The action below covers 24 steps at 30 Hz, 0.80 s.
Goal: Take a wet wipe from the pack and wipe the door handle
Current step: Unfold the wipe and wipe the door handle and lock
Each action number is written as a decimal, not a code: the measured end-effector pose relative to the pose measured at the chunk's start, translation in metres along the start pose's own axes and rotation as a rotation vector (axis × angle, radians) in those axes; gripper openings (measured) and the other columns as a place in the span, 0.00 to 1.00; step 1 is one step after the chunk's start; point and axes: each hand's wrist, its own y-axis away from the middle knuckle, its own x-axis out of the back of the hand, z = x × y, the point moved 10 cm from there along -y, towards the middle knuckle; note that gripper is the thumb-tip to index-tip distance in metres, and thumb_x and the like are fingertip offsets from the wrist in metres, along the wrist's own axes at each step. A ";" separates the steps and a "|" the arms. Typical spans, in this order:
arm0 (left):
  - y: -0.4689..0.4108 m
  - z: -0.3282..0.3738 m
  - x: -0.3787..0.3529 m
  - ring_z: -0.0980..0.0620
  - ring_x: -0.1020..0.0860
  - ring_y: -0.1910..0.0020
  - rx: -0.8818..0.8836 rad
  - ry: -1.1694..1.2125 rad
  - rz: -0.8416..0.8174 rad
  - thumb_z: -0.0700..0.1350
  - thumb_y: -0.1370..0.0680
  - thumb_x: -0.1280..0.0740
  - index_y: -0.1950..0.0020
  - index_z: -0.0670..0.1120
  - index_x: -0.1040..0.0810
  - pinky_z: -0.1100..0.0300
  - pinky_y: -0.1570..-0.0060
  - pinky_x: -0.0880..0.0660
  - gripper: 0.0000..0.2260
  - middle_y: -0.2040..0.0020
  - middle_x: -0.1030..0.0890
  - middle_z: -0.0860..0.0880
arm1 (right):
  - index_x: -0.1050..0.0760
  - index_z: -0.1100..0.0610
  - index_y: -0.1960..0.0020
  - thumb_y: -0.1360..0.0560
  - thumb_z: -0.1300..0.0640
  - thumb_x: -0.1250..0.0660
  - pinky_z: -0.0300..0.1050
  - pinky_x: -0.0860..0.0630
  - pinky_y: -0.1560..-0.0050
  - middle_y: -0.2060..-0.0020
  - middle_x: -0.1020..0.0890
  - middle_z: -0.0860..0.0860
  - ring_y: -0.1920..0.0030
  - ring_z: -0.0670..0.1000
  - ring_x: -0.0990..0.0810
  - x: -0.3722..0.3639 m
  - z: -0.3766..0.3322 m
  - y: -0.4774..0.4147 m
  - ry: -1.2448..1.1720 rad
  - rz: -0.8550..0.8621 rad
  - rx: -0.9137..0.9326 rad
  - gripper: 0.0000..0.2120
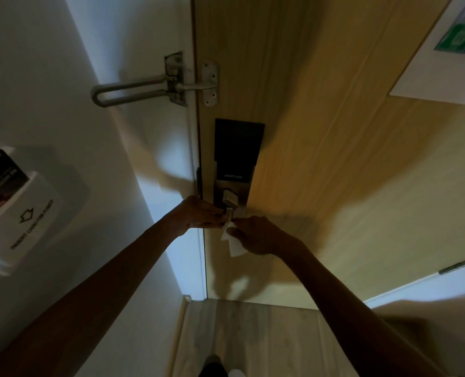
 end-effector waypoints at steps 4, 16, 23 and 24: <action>0.001 -0.003 -0.001 0.44 0.16 0.54 0.008 -0.004 0.002 0.32 0.31 0.28 0.46 0.30 0.21 0.59 0.55 0.19 0.15 0.50 0.17 0.35 | 0.35 0.54 0.30 0.18 0.45 0.47 0.42 0.23 0.59 0.46 0.23 0.56 0.56 0.52 0.22 -0.004 0.015 -0.006 -0.251 -0.232 -0.143 0.21; 0.015 -0.006 -0.007 0.47 0.15 0.58 0.018 0.069 0.082 0.33 0.33 0.27 0.48 0.32 0.20 0.60 0.57 0.18 0.15 0.57 0.15 0.41 | 0.25 0.63 0.43 0.25 0.54 0.31 0.54 0.23 0.51 0.56 0.16 0.58 0.61 0.57 0.17 0.019 0.024 0.052 0.361 0.396 0.280 0.15; 0.030 -0.017 -0.002 0.38 0.16 0.54 0.079 0.081 0.186 0.29 0.32 0.27 0.51 0.31 0.18 0.53 0.53 0.18 0.11 0.54 0.16 0.35 | 0.33 0.57 0.32 0.20 0.51 0.41 0.49 0.25 0.47 0.43 0.21 0.58 0.46 0.56 0.21 0.015 0.067 0.063 0.144 0.274 -0.010 0.19; 0.034 -0.021 -0.002 0.38 0.16 0.54 0.091 0.076 0.195 0.30 0.32 0.27 0.52 0.32 0.18 0.54 0.54 0.18 0.10 0.54 0.16 0.35 | 0.35 0.57 0.29 0.19 0.50 0.41 0.49 0.26 0.44 0.41 0.22 0.58 0.43 0.57 0.23 0.009 0.076 0.068 0.163 0.235 -0.053 0.21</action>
